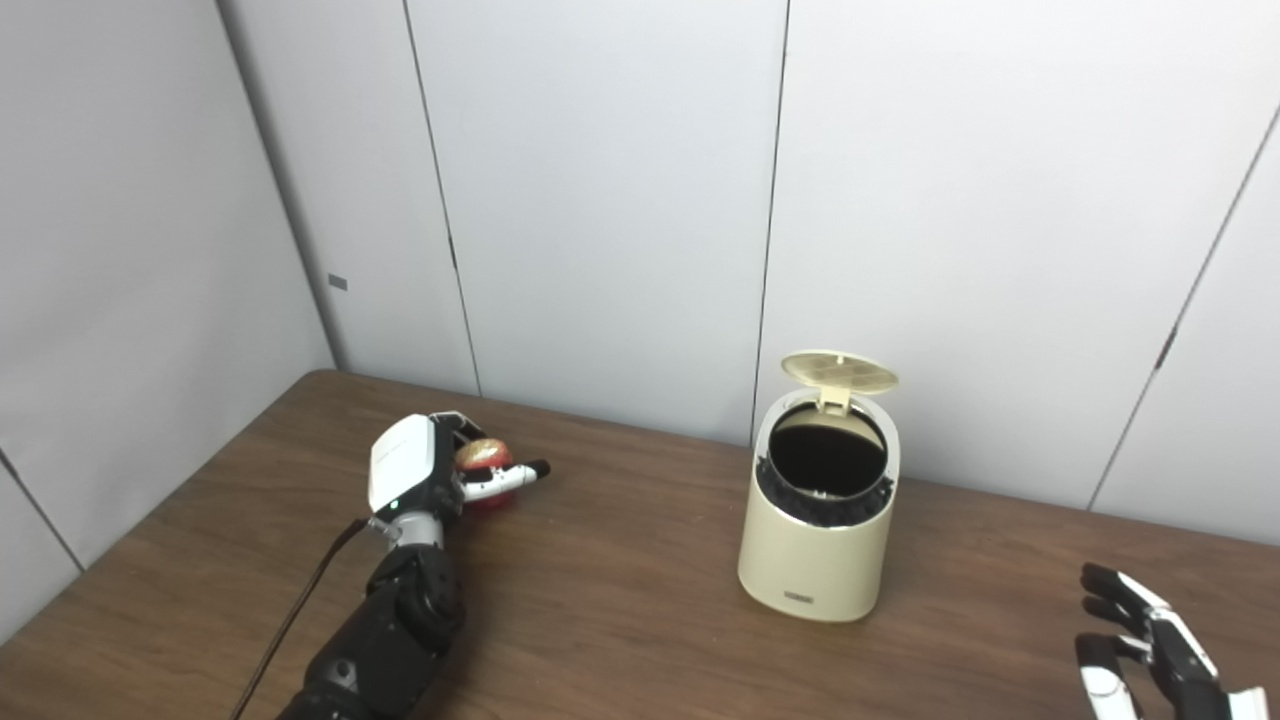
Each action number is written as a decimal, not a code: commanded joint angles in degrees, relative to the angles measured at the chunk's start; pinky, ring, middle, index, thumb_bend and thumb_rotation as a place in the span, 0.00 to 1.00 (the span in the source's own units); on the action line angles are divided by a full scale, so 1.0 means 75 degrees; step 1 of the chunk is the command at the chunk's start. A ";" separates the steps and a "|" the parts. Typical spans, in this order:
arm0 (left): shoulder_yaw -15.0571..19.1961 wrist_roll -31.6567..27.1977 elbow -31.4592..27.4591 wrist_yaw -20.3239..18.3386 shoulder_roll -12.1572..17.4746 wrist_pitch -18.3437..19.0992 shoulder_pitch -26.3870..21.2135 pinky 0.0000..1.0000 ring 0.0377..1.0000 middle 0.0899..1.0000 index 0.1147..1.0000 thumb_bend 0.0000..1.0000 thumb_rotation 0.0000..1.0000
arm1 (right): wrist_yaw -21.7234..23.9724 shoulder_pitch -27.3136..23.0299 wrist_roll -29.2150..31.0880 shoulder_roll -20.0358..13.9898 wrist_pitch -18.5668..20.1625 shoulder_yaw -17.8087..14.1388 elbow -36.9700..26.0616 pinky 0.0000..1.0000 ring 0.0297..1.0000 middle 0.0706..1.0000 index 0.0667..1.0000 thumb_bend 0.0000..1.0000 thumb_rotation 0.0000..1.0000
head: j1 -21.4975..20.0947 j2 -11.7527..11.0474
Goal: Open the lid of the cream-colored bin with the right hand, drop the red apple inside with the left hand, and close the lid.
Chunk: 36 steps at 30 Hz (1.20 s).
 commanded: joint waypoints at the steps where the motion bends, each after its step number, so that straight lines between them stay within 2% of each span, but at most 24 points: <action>1: -0.0066 0.0251 -0.0071 0.0111 0.0274 0.0064 -0.0235 0.11 0.14 0.42 0.42 0.53 0.00 | 0.0030 0.0286 -0.0009 0.0102 -0.0063 0.0023 0.0031 0.60 0.72 0.74 0.74 0.31 0.81 | 0.0000 -0.0002; 6: -0.0051 0.0128 -0.0447 -0.0016 0.0300 -0.0018 -0.0103 0.09 0.11 0.42 0.42 0.53 0.00 | 0.0048 0.0300 -0.0052 0.0160 0.0017 0.0055 -0.0089 0.60 0.72 0.75 0.74 0.28 0.76 | -0.0093 -0.0033; 7: -0.0034 0.0101 -0.0540 -0.0028 0.0299 -0.0079 -0.0066 0.08 0.10 0.27 0.42 0.52 0.02 | 0.0047 0.0307 -0.0096 0.0166 0.0042 0.0065 -0.0121 0.60 0.72 0.74 0.74 0.27 0.75 | -0.0115 -0.0033; 8: 0.0006 0.0047 -0.0830 -0.0084 0.0283 -0.0152 0.0027 0.07 0.09 0.17 0.42 0.52 0.03 | 0.0035 0.0320 -0.0145 0.0199 0.0108 0.0075 -0.0182 0.60 0.72 0.74 0.74 0.27 0.75 | -0.0288 -0.0030; 9: 0.0017 0.0051 -0.1180 -0.0142 0.0270 -0.0156 0.0128 0.07 0.09 0.15 0.42 0.52 0.04 | 0.0034 0.0338 -0.0169 0.0251 0.0214 0.0082 -0.0259 0.59 0.72 0.74 0.74 0.26 0.75 | -0.0417 -0.0022; 11: 0.0069 -0.0018 -0.1991 -0.0315 0.0209 -0.0117 0.0349 0.09 0.12 0.18 0.41 0.52 0.04 | 0.0036 0.0367 -0.0219 0.0352 0.0426 0.0097 -0.0412 0.59 0.71 0.74 0.73 0.24 0.72 | -0.0668 0.0000; 12: 0.0129 -0.0118 -0.2562 -0.0462 0.0148 -0.0099 0.0497 0.12 0.15 0.25 0.43 0.52 0.02 | 0.0036 0.0379 -0.0260 0.0406 0.0506 0.0120 -0.0489 0.60 0.72 0.74 0.73 0.22 0.68 | -0.0872 0.0030; 14: 0.0192 -0.0213 -0.3578 -0.0681 0.0059 -0.0221 0.0763 0.14 0.18 0.32 0.44 0.52 0.00 | 0.0040 0.0400 -0.0353 0.0500 0.0625 0.0178 -0.0609 0.61 0.72 0.74 0.74 0.20 0.58 | -0.1184 0.0052; 16: 0.0209 -0.0267 -0.4428 -0.0854 0.0001 -0.0555 0.0980 0.21 0.26 0.39 0.44 0.52 0.00 | 0.0052 0.0418 -0.0438 0.0584 0.0706 0.0249 -0.0686 0.66 0.76 0.77 0.75 0.19 0.41 | -0.1366 0.0048; 19: 0.0264 -0.0297 -0.5373 -0.1125 -0.0103 -0.0745 0.1147 0.30 0.36 0.43 0.44 0.51 0.00 | 0.0027 0.0419 -0.0509 0.0690 0.0688 0.0345 -0.0651 0.69 0.78 0.78 0.77 0.19 0.23 | -0.1708 0.0010; 21: 0.0305 -0.0411 -0.5930 -0.1405 -0.0153 -0.0845 0.1200 0.32 0.38 0.43 0.44 0.50 0.00 | -0.0079 0.0394 -0.0657 0.0772 0.0602 0.0400 -0.0531 0.68 0.78 0.78 0.77 0.20 0.21 | -0.1978 -0.0028; 23: 0.0369 -0.0607 -0.6253 -0.1635 -0.0200 -0.1052 0.1224 0.32 0.39 0.43 0.44 0.50 0.00 | -0.0148 0.0363 -0.0724 0.0864 0.0567 0.0424 -0.0421 0.68 0.77 0.78 0.76 0.21 0.25 | -0.2103 -0.0056; 25: 0.0441 -0.0785 -0.6353 -0.1790 -0.0223 -0.1354 0.1222 0.32 0.40 0.44 0.43 0.50 0.00 | -0.0192 0.0334 -0.0763 0.0958 0.0597 0.0451 -0.0349 0.71 0.79 0.79 0.78 0.22 0.46 | -0.2218 -0.0076; 27: 0.0473 -0.0861 -0.6418 -0.1931 -0.0238 -0.1578 0.1198 0.33 0.40 0.44 0.42 0.50 0.00 | -0.0281 0.0284 -0.0824 0.1056 0.0606 0.0486 -0.0251 0.73 0.80 0.79 0.78 0.23 0.55 | -0.2376 -0.0113; 29: 0.0495 -0.0870 -0.6446 -0.2053 -0.0259 -0.1753 0.1163 0.35 0.42 0.45 0.41 0.50 0.00 | -0.0362 0.0237 -0.0914 0.1102 0.0568 0.0514 -0.0161 0.75 0.82 0.80 0.78 0.23 0.59 | -0.2468 -0.0146; 31: 0.0532 -0.0886 -0.6405 -0.2145 -0.0261 -0.1917 0.1122 0.35 0.43 0.45 0.40 0.50 0.00 | -0.0457 0.0190 -0.1015 0.1123 0.0521 0.0559 -0.0079 0.75 0.82 0.81 0.79 0.24 0.68 | -0.2511 -0.0158; 36: 0.0477 -0.0862 -0.6351 -0.2457 -0.0385 -0.1963 0.0956 0.36 0.42 0.44 0.41 0.50 0.00 | -0.0598 0.0114 -0.1114 0.1213 0.0617 0.0612 0.0005 0.73 0.80 0.80 0.78 0.25 0.71 | -0.2647 -0.0212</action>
